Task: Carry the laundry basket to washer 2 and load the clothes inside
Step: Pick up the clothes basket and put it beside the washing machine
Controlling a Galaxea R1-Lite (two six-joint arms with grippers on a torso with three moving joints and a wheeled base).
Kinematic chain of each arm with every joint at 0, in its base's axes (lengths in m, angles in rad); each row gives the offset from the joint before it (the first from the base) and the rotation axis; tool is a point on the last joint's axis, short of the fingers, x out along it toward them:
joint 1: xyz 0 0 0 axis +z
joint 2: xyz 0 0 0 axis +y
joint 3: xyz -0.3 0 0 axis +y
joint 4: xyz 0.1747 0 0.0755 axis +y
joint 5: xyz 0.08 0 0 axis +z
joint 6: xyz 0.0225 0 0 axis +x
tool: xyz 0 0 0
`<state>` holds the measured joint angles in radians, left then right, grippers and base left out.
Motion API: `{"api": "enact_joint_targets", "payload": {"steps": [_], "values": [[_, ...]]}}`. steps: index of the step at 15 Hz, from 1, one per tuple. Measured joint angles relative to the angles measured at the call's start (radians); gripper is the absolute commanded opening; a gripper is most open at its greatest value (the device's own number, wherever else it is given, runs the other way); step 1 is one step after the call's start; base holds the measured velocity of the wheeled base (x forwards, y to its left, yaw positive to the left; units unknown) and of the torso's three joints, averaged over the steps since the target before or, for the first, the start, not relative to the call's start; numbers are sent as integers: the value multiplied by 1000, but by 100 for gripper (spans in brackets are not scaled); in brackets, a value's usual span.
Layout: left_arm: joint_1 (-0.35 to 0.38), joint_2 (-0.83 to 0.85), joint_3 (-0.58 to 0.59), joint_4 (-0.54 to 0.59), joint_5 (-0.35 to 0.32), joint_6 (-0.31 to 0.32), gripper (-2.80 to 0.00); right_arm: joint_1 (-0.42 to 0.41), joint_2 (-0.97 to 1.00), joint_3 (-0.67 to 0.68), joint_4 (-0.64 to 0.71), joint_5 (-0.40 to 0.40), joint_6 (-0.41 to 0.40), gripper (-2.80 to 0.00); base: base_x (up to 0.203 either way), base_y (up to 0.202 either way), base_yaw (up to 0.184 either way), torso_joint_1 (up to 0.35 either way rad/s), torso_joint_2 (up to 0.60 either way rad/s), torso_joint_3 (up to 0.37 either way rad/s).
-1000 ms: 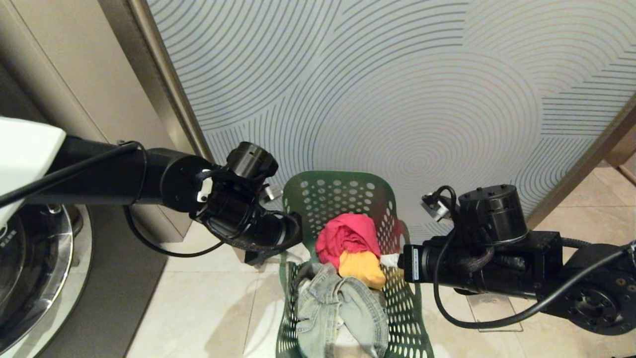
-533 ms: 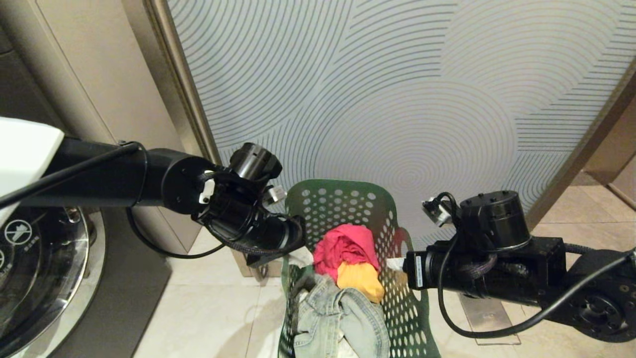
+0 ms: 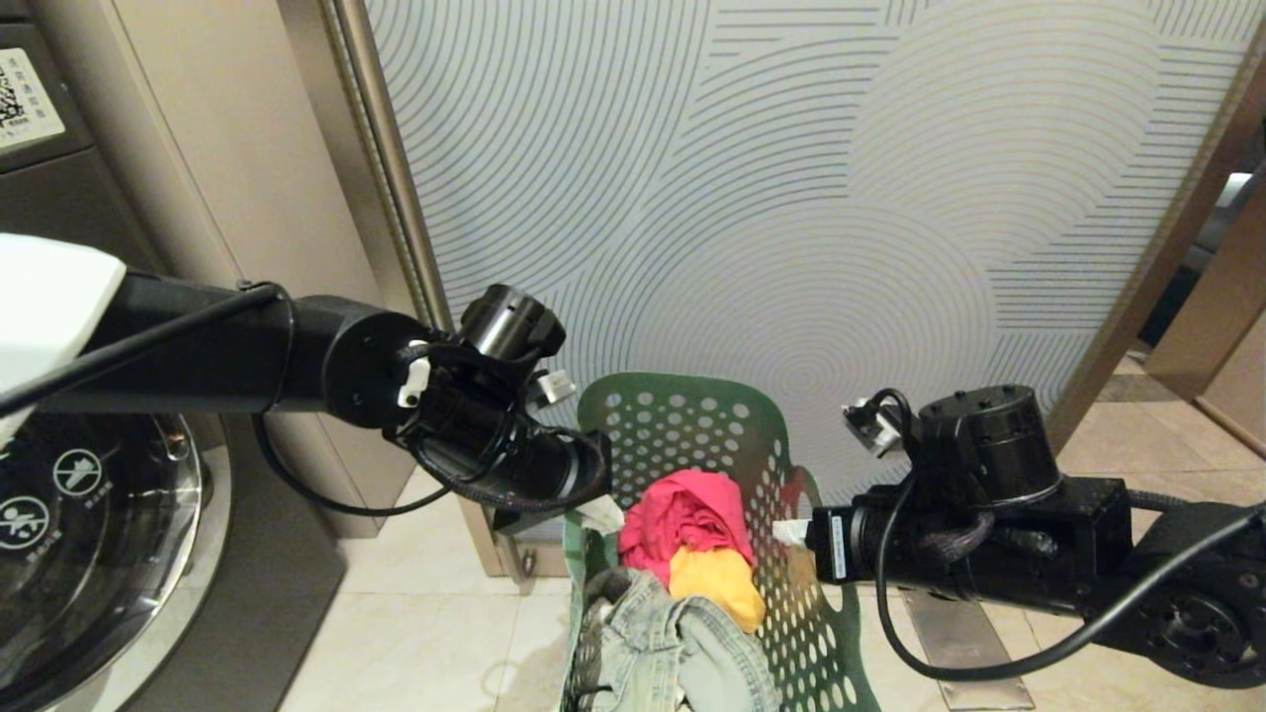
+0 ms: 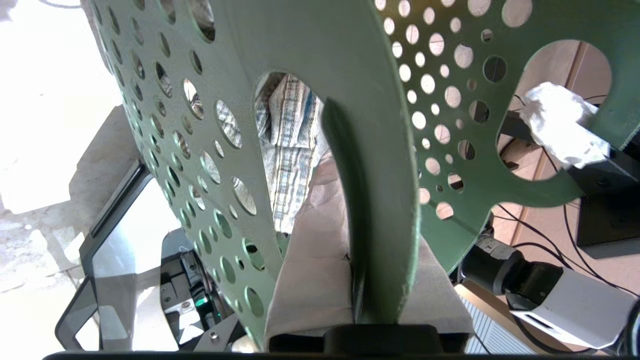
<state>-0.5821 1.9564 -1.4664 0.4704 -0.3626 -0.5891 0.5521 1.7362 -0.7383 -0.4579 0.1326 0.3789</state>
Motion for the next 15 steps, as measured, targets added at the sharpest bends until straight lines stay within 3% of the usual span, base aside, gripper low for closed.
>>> {"api": "enact_joint_targets", "payload": {"steps": [4,15], "values": [[0,1,0,-2,0,2,-280,-1,-5,-3,-10,1,34,-280,0,0,0,0,0,0],[-1,7,0,-3,0,2,-280,-1,-5,5,-11,-1,19,-280,0,0,0,0,0,0]]}}
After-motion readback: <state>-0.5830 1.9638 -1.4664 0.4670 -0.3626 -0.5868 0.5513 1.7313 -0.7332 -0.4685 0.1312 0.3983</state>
